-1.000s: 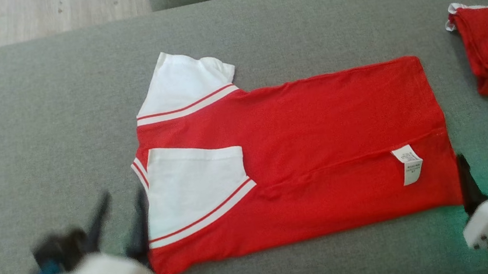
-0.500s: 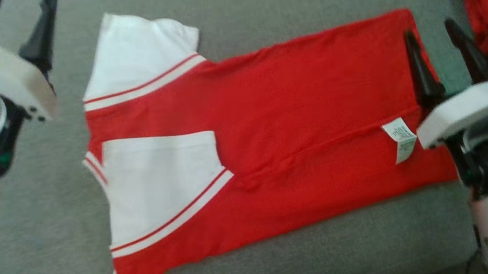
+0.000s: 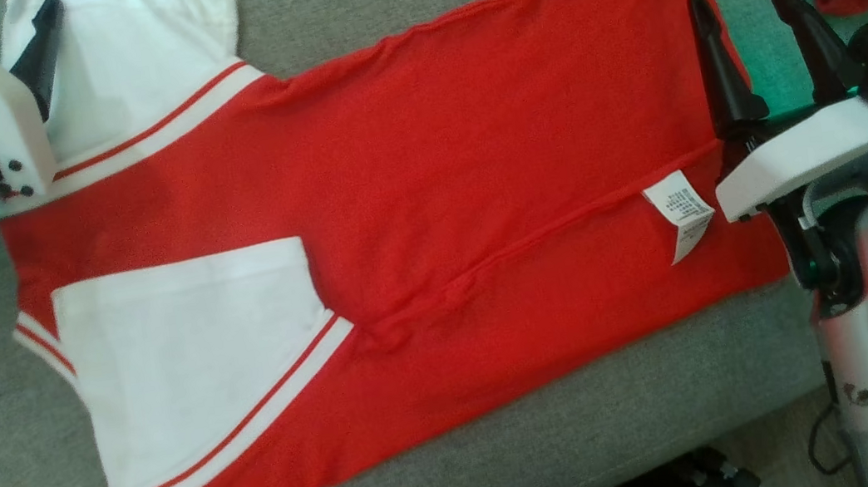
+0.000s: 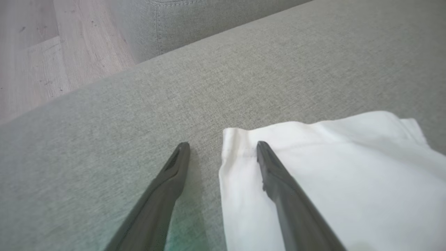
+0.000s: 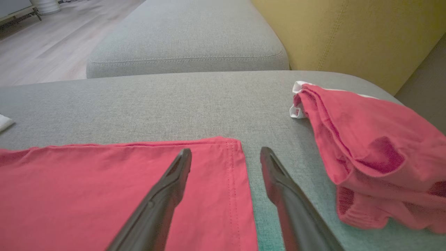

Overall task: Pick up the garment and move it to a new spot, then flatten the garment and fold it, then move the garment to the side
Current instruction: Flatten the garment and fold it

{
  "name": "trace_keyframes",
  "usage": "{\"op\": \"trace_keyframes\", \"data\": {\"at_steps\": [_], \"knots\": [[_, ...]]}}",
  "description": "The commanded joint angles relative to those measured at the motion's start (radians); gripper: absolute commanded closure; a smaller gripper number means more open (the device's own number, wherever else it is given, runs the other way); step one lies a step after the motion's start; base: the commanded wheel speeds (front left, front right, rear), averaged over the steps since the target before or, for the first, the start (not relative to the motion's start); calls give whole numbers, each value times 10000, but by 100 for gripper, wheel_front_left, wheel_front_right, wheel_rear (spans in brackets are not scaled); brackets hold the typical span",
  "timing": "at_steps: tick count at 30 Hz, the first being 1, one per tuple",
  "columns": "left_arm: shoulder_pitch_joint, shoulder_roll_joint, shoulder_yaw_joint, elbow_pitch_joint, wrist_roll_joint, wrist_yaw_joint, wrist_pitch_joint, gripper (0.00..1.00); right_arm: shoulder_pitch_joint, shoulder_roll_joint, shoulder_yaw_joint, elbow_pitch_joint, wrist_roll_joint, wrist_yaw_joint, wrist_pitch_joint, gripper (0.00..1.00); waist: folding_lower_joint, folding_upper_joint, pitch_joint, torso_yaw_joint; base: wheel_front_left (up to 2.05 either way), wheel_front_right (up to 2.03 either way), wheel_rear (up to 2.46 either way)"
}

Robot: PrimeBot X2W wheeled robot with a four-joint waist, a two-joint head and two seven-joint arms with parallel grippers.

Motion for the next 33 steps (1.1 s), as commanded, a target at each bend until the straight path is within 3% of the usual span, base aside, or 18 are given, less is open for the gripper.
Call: {"op": "trace_keyframes", "data": {"at_steps": [1,6,7,9,10,11,23,33], "knots": [[-432,564,393,-236,-79,-33,77,0,-75,-58,188,-314,77,-7,-99,0,-2,1,121,-126,0,0,0],[-314,694,272,-281,-386,-134,778,0,-153,-58,201,-119,174,-7,-249,0,-2,1,160,-217,0,0,0],[-293,716,247,-327,-446,-150,917,19,-168,-58,208,-88,187,-7,-271,0,-2,1,163,-229,0,0,0],[-255,755,170,-455,-539,-191,1186,76,-207,-58,207,-25,197,-7,-307,0,-2,1,155,-238,0,0,0],[-243,779,129,-534,-565,-209,1300,93,-229,-58,196,3,194,-7,-319,0,-2,1,149,-234,0,0,0],[-241,798,97,-626,-567,-218,1368,100,-255,-58,176,27,187,-7,-325,0,-2,1,139,-221,0,0,0],[-323,326,142,-1303,-283,-182,-20,100,-1175,-91,-345,964,-788,-7,489,0,-2,1,-613,462,0,0,0],[-268,-396,-119,-2151,-157,-299,-1029,100,-2290,-1181,-649,2689,-1081,-7,1968,0,-2,1,-882,1431,0,0,0]]}}
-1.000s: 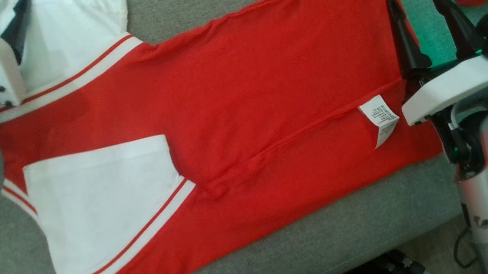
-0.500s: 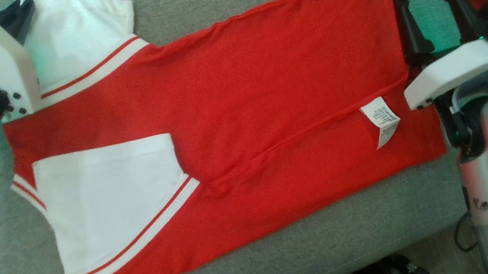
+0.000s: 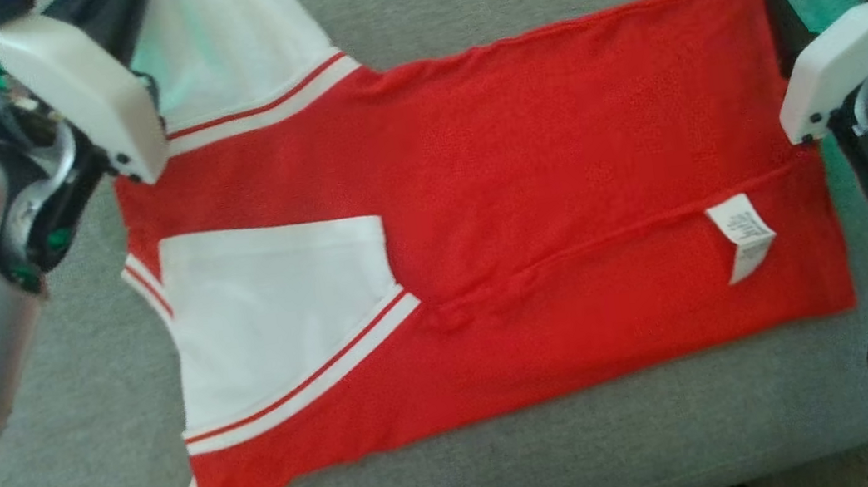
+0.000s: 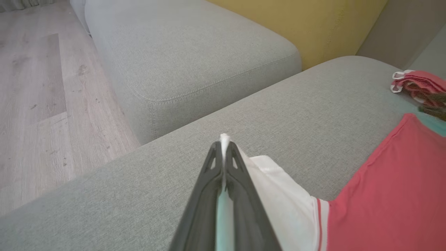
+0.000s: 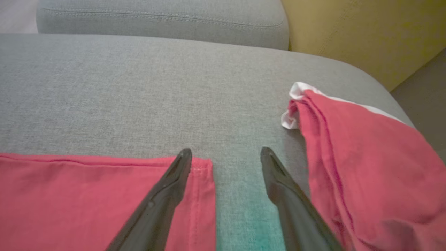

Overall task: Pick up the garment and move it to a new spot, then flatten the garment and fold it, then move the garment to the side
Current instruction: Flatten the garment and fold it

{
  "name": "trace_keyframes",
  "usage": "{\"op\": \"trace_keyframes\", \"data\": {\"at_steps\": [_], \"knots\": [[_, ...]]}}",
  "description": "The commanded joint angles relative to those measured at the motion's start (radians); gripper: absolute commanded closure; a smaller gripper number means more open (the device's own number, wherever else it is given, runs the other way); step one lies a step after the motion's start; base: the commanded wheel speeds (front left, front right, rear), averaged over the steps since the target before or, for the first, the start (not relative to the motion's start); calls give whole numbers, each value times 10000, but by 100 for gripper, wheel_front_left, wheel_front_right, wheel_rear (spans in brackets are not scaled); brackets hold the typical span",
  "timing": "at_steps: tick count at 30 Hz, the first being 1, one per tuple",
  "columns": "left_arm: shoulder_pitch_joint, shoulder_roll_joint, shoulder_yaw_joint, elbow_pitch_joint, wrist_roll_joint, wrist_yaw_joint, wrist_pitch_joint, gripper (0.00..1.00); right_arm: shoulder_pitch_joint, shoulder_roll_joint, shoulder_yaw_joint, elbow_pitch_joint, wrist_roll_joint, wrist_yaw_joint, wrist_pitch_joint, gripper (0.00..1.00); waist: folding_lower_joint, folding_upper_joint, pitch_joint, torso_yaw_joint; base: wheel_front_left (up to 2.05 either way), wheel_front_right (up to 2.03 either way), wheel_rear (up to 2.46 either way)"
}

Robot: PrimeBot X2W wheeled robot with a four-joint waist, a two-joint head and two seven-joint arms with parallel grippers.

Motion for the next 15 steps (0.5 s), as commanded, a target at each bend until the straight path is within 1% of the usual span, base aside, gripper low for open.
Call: {"op": "trace_keyframes", "data": {"at_steps": [1,6,9,10,11,12,13,14,15], "knots": [[-180,263,335,-440,92,-28,-110,100,-334,-153,199,-75,52,-7,143,0,1,0,36,260,0,0,0],[-77,143,245,-682,120,13,-270,100,-789,-374,553,766,466,-7,733,0,1,0,138,480,0,0,0],[-36,116,225,-686,114,17,-330,100,-918,-463,652,1055,619,-7,940,0,1,0,141,529,0,0,0],[-17,103,217,-674,108,19,-358,100,-971,-496,685,1199,703,-7,1057,15,1,0,134,550,0,0,0],[2,88,212,-656,96,21,-385,100,-1005,-519,711,1352,785,-7,1202,43,1,0,123,568,0,0,0],[17,75,203,-637,87,19,-407,100,-1039,-539,758,1467,882,-7,1312,63,1,0,110,586,0,0,0],[28,61,196,-614,73,15,-429,100,-1071,-557,760,1547,974,-7,1365,71,1,0,94,602,0,0,0],[39,55,193,-592,61,11,-451,100,-1092,-577,766,1622,1024,-7,1427,87,1,0,75,611,0,0,0],[53,58,190,-570,51,5,-471,100,-1103,-587,753,1685,1061,-7,1485,99,1,0,48,613,0,0,0]]}}
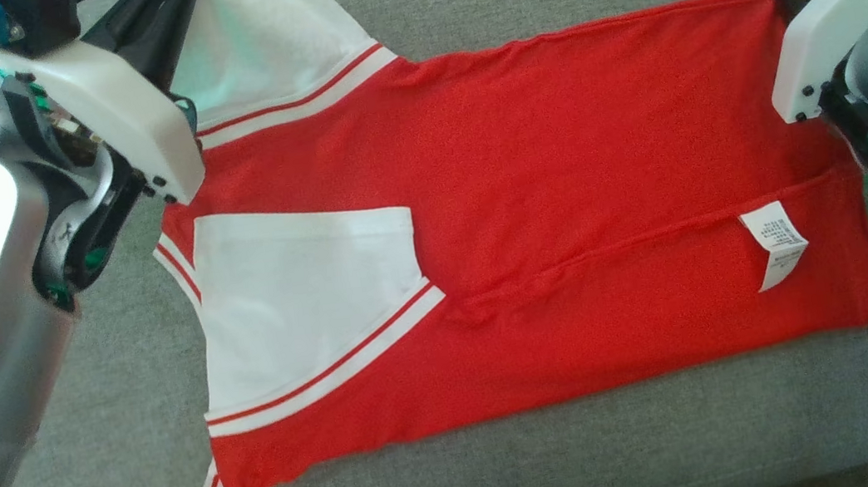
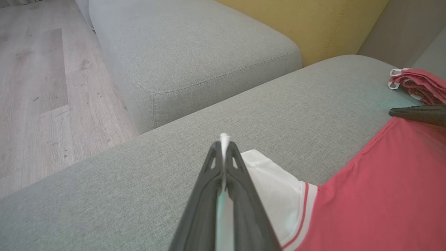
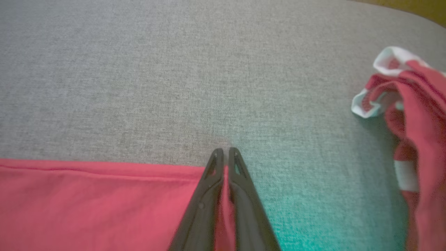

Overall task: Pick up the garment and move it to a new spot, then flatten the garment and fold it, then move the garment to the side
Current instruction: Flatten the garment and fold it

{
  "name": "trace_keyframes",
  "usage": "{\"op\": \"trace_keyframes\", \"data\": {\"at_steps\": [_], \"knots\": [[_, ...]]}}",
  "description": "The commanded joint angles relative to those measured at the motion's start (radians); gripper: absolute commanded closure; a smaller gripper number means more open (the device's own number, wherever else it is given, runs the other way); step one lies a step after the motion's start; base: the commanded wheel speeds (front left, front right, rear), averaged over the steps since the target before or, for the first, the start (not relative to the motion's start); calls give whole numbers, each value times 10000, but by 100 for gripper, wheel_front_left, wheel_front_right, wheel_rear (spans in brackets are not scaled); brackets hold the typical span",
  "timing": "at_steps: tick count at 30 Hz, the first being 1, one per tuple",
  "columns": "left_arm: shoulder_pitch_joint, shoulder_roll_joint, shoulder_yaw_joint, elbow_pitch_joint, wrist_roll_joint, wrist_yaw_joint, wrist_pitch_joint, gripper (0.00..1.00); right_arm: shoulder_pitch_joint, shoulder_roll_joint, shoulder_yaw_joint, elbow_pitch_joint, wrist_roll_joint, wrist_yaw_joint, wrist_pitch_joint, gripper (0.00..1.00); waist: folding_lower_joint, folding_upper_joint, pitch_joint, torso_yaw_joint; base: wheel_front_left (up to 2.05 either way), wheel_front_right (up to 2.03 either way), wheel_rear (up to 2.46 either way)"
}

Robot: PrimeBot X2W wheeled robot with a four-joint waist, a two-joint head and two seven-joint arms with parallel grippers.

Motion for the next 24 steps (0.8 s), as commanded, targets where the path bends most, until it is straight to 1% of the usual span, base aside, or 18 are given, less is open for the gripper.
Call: {"op": "trace_keyframes", "data": {"at_steps": [1,5,16,21,24], "knots": [[-248,334,437,-264,35,-13,-83,100,99,-98,120,-111,54,-7,146,100,0,0,-41,-2,0,0,0],[-160,365,437,-184,-15,-13,-142,100,168,-101,61,-32,128,-7,224,100,0,0,-233,-7,0,0,0],[168,475,454,-366,-66,61,-449,100,442,-108,-40,-550,251,-7,-957,100,0,0,-945,-49,0,0,0],[755,613,435,-732,-175,127,-650,100,942,-92,52,-766,294,-7,-1283,100,0,0,-1420,-27,0,0,0],[1340,747,479,-1135,-260,261,-898,100,1304,-81,13,-832,323,-7,-1557,100,0,0,-1719,-7,0,0,0]]}}
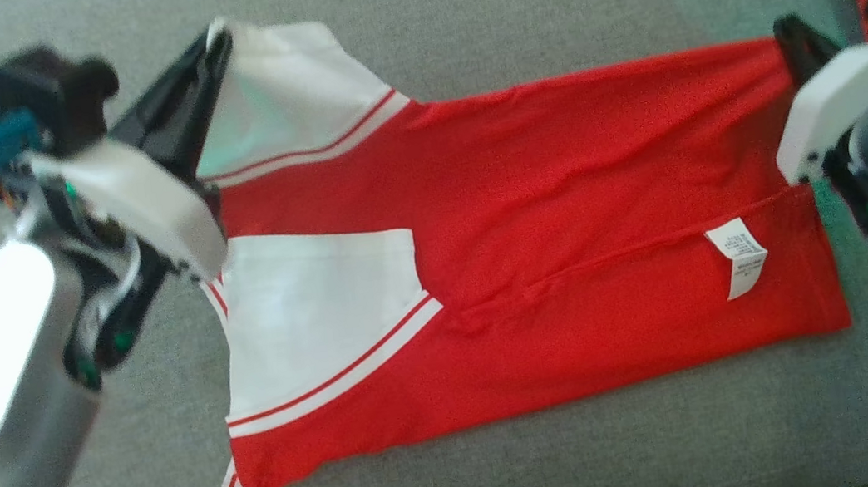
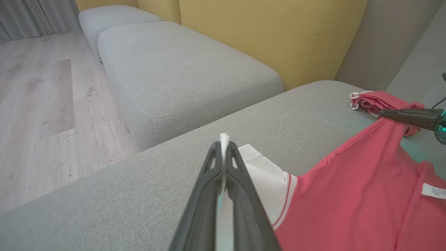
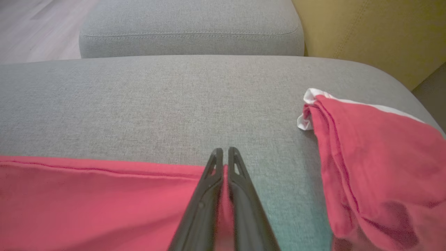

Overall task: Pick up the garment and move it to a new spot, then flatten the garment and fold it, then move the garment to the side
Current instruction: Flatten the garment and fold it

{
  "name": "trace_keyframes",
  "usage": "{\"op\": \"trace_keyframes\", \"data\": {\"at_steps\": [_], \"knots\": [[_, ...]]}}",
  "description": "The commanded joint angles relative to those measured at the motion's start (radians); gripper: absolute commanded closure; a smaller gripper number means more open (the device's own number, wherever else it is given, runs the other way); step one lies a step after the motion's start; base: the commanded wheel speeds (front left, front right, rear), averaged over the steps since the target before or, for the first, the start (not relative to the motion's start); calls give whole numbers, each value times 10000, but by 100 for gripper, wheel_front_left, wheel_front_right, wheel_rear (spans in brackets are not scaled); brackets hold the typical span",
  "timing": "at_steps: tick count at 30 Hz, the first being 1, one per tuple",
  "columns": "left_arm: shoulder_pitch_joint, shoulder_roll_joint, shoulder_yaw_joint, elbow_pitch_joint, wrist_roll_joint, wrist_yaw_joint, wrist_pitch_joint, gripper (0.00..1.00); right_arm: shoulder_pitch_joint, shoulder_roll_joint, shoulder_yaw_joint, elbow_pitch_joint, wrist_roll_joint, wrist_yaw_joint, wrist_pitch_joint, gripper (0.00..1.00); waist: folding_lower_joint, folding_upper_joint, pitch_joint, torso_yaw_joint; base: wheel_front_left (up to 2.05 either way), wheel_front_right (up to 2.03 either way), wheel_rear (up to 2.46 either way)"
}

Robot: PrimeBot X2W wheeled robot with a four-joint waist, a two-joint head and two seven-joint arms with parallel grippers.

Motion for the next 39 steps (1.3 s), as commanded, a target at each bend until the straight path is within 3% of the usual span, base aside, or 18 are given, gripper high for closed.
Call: {"op": "trace_keyframes", "data": {"at_steps": [1,10,15,28,29,30,31,32,39], "knots": [[157,541,501,-609,-98,162,-232,100,172,-59,79,-442,46,-7,-253,100,1,-1,-320,33,0,0,0],[3199,898,487,-2697,-174,1313,-1319,100,1874,40,-254,-1268,147,-7,-894,100,1,-1,-996,242,0,0,0],[4527,722,311,-3122,-282,1797,-1841,100,2608,151,-620,-1758,61,-7,-983,100,1,-1,-1080,342,0,0,0],[6463,-333,-319,-1626,-507,1948,-3461,100,3990,890,-1362,-2351,-347,-7,-1592,100,1,-1,-1317,343,0,0,0],[6545,-407,-371,-1516,-516,1935,-3541,100,4069,932,-1436,-2350,-387,-7,-1711,84,1,-1,-1372,340,0,0,0],[6617,-491,-402,-1417,-526,1936,-3641,100,4150,975,-1493,-2343,-415,-7,-1823,51,1,-1,-1428,341,0,0,0],[6676,-550,-441,-1313,-509,1934,-3730,48,4238,1019,-1551,-2325,-437,-7,-1919,0,1,-1,-1488,341,0,0,0],[6731,-603,-467,-1216,-478,1949,-3833,0,4321,1068,-1638,-2309,-444,-7,-2018,0,1,-1,-1557,340,0,0,0],[6977,-1079,35,-1133,-377,2484,-5026,0,4914,1385,-2479,-2448,-532,-7,-2662,0,1,-1,-1957,455,0,0,0]]}}
